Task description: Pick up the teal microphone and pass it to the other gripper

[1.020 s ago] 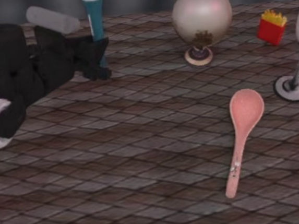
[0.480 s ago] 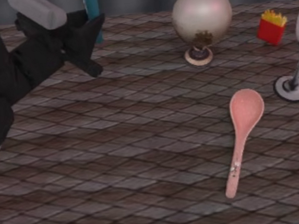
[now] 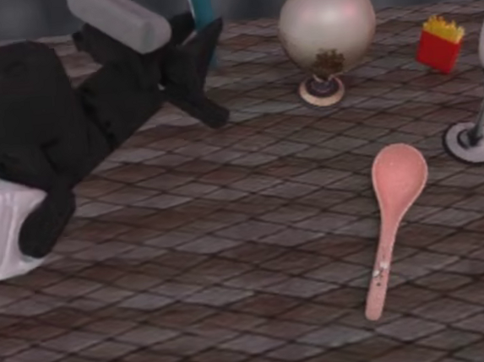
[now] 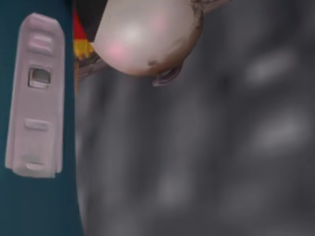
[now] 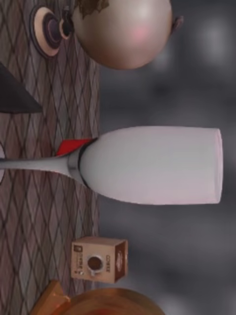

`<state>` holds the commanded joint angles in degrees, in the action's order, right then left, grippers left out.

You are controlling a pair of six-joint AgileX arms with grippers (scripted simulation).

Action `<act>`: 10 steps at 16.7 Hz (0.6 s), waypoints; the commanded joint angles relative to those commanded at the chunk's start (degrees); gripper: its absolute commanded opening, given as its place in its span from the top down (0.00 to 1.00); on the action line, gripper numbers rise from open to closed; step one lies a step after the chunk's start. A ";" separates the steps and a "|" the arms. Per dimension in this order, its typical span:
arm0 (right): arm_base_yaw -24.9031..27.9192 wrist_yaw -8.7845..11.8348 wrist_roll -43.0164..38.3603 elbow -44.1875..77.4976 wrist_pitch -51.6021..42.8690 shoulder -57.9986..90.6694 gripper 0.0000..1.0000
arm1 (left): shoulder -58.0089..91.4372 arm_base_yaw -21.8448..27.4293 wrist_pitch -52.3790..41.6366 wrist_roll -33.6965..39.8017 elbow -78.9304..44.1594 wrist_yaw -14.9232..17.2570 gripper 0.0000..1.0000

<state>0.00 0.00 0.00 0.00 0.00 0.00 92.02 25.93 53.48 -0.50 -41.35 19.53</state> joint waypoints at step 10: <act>0.00 0.00 0.00 0.00 0.00 0.00 0.00 | -1.53 9.60 2.50 0.71 0.39 -10.14 1.00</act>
<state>0.00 0.00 0.00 0.00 0.00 0.00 90.49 35.53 55.98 0.21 -40.96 9.39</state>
